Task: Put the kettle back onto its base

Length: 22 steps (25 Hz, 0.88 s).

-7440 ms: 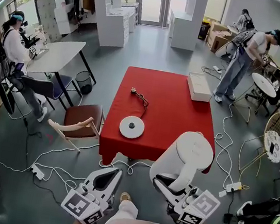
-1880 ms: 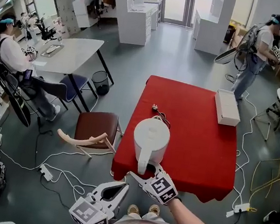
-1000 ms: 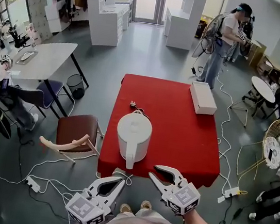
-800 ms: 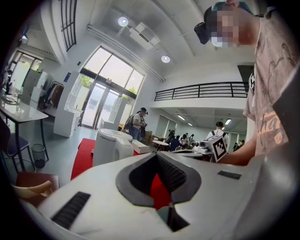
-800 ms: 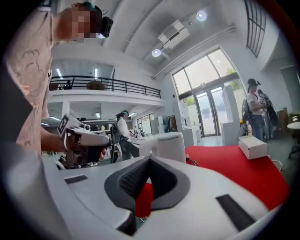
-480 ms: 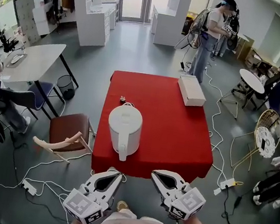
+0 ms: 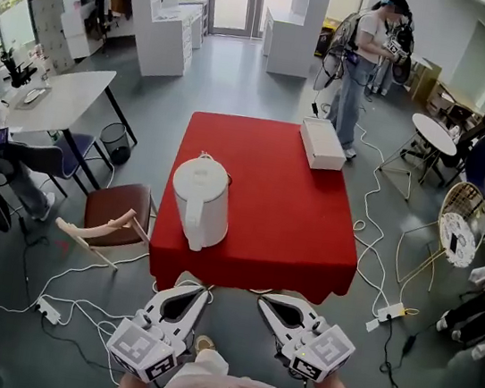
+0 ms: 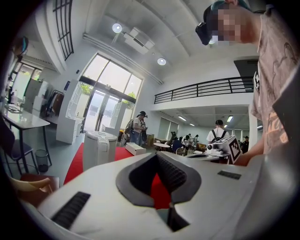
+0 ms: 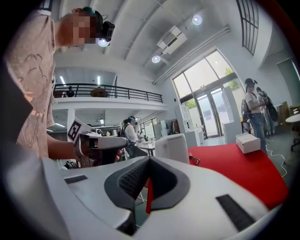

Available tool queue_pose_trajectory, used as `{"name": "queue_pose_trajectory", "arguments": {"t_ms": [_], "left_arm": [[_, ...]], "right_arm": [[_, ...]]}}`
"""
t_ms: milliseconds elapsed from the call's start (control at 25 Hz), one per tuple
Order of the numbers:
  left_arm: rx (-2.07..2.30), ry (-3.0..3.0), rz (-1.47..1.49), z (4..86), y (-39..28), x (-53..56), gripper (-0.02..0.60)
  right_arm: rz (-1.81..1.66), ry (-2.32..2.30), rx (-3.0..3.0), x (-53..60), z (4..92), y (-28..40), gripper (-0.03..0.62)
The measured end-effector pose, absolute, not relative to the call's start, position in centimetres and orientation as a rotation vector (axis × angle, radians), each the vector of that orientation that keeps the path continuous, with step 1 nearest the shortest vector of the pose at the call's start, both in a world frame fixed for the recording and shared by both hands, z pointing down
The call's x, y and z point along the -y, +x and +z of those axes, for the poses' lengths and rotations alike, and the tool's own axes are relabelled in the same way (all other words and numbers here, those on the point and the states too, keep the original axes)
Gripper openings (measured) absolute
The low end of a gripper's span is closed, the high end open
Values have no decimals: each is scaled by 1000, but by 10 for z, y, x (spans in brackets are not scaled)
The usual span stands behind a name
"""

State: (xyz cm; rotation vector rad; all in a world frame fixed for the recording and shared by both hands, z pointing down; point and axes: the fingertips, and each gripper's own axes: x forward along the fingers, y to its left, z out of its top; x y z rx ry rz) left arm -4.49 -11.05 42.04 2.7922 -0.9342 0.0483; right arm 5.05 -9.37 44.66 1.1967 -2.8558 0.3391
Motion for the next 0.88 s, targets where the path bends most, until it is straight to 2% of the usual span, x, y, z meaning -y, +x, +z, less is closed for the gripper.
{"name": "queue_pose_trajectory", "arguments": {"t_ms": [520, 880], "left_arm": [[1072, 2759, 87, 415, -20, 18, -2], [1074, 2771, 69, 415, -24, -26, -2]], "right_arm": [[347, 1184, 2890, -2, 437, 83, 8], [318, 1189, 2869, -47, 434, 63, 8]]}}
